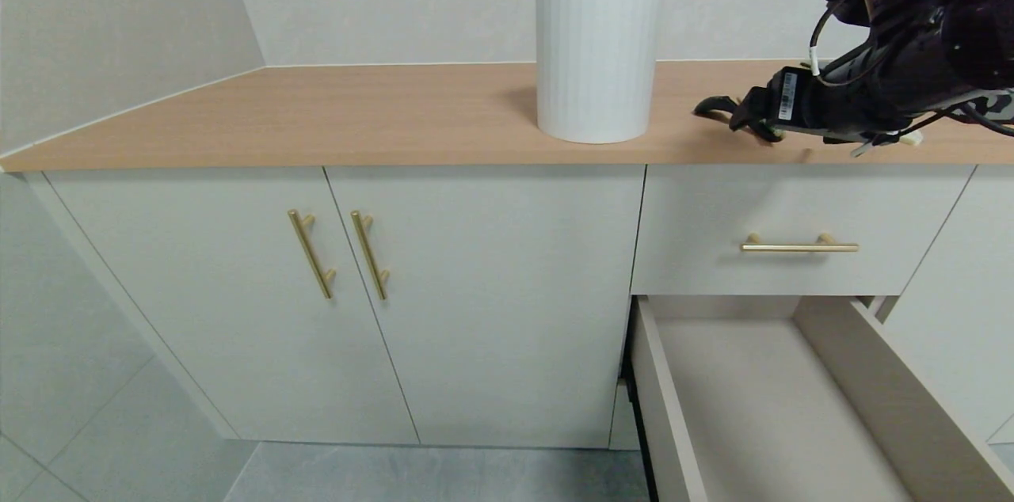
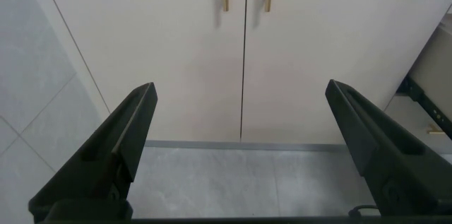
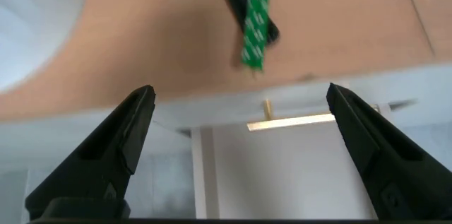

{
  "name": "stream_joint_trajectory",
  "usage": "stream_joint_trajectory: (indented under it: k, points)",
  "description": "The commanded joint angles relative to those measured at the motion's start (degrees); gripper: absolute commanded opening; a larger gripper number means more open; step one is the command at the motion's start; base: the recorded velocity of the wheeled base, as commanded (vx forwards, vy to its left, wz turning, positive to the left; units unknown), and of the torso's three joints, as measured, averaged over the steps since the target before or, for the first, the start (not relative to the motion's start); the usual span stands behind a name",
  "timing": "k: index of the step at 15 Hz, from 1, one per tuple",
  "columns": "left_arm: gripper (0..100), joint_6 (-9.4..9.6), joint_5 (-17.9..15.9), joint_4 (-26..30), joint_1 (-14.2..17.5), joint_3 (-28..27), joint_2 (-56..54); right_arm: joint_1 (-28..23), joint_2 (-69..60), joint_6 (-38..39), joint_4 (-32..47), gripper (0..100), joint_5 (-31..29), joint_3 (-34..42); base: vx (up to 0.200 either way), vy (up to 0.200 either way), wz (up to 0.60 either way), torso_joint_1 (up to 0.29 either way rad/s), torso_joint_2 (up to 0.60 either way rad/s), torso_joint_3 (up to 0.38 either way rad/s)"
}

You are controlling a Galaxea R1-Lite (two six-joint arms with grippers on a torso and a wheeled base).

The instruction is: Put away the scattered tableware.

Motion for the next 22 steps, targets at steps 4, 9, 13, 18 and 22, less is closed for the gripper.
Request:
stream_joint_trajectory:
  k: [4,9,13,18,22]
  points:
    - [100,-0.04,0.02,-0.01,0.01,0.01,0.0,-0.1,1.35,-0.01,-2.26,100,-0.91,-0.04,0.0,0.0,0.0,0.0,0.0,0.0]
    - [100,-0.04,0.02,-0.01,0.01,0.01,0.0,-0.46,2.23,-0.1,-2.34,100,-2.93,-0.04,0.0,0.0,0.0,0.0,0.0,0.0]
    - [100,-0.04,0.02,-0.01,0.01,0.01,0.0,-0.54,2.67,-0.1,-2.34,0,-2.93,-0.04,0.0,0.0,0.0,0.0,0.0,0.0]
    - [100,-0.04,0.02,-0.01,0.01,0.01,0.0,-0.54,3.02,-0.1,-2.17,0,-2.93,-0.04,0.0,0.0,0.0,0.0,0.0,0.0]
    - [100,-0.04,0.02,-0.01,0.01,0.01,0.0,-0.54,2.05,-0.1,-2.26,0,-2.93,-0.04,0.0,0.0,0.0,0.0,0.0,0.0]
